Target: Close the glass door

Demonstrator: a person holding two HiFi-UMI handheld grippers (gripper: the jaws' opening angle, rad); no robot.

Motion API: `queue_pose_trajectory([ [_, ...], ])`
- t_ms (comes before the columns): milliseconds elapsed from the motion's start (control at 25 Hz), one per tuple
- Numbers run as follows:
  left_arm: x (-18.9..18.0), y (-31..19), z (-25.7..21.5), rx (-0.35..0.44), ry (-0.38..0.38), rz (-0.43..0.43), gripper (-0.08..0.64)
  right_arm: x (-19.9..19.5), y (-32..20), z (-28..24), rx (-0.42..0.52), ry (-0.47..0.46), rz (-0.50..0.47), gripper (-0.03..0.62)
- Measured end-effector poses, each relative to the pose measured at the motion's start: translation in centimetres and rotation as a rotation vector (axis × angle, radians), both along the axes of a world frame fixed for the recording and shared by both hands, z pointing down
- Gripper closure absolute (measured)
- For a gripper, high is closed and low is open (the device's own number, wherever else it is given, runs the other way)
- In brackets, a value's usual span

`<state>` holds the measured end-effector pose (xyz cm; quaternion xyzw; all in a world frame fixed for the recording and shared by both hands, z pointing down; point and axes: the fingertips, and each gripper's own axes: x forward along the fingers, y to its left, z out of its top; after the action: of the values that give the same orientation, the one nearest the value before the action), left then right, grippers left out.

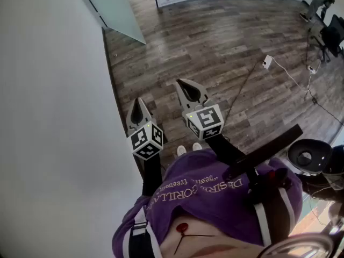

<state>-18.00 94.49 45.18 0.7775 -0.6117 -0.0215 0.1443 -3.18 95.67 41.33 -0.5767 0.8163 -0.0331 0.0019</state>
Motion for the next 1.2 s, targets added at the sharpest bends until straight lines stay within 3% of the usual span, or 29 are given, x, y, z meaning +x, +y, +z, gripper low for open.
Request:
queue_pose_trajectory([
  [800,-1.2,-1.0,1.2,-0.01,0.009,-0.011,0.558,-1.3,-1.2,0.5,0.013,-0.023,-0.011,0.596],
  [1200,-4.7,-2.5,3.1,-0.022,0.012,-0.033,0.558,-4.3,-3.2,2.3,-0.005,-0.006,-0.01,0.595],
])
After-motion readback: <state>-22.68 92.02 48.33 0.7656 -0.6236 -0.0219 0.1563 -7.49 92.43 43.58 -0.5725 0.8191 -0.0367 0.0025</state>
